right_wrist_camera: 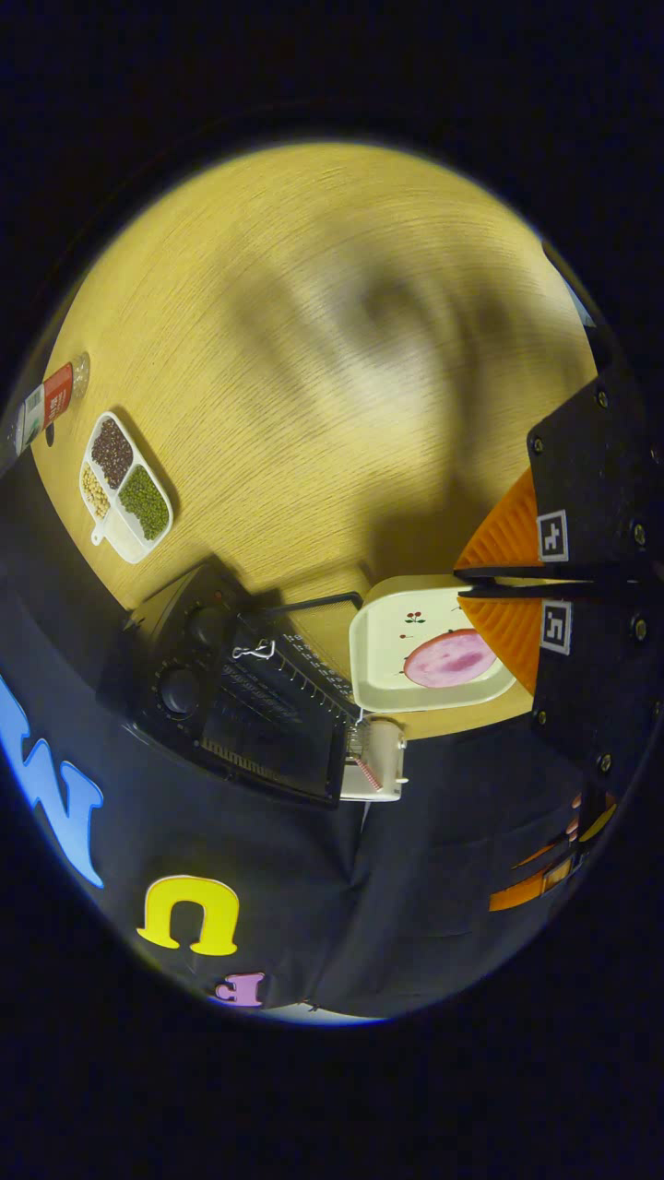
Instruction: Open the electric oven with the left hand, put the food in, and close the electric oven.
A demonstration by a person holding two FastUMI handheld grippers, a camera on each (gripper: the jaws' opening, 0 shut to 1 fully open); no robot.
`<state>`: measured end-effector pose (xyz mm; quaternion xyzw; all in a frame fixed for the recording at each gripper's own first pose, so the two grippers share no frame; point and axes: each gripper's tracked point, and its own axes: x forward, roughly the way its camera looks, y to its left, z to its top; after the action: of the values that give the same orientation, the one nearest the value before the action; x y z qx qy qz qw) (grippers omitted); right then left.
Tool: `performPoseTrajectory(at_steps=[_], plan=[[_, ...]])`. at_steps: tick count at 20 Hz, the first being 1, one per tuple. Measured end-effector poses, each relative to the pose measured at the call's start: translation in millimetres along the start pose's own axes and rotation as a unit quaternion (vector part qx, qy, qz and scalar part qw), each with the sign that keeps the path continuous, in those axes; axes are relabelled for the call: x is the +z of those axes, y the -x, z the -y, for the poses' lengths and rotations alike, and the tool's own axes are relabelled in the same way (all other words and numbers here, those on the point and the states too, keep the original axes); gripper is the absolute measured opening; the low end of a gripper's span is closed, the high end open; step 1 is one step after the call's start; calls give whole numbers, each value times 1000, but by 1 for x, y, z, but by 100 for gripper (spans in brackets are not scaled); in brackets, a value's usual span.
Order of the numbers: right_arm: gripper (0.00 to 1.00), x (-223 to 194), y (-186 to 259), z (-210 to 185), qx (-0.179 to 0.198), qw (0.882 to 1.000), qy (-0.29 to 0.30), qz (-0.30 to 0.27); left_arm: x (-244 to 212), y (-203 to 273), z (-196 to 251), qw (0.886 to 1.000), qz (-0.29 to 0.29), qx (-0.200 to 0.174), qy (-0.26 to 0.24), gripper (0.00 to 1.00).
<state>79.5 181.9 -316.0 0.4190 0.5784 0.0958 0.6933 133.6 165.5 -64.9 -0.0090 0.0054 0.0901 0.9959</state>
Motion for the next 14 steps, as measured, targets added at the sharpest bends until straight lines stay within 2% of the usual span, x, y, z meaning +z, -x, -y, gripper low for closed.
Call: performPoseTrajectory(at_steps=[8,9,10,11,14], plan=[[1,30,-41,-46,14,996,-70,59,-10,-22,-25,1000,-3,11,0,98],[1,32,-44,-51,17,994,-80,69,-10,-25,-28,1000,-5,11,-1,97],[1,37,-49,-57,21,992,-92,78,-12,-27,-32,1000,-5,13,-2,100],[1,40,-54,-63,26,991,-104,85,-14,-29,-35,1000,-7,13,-2,97],[1,48,-69,-78,42,985,-139,98,-20,-35,-42,1000,-14,17,-1,100]])
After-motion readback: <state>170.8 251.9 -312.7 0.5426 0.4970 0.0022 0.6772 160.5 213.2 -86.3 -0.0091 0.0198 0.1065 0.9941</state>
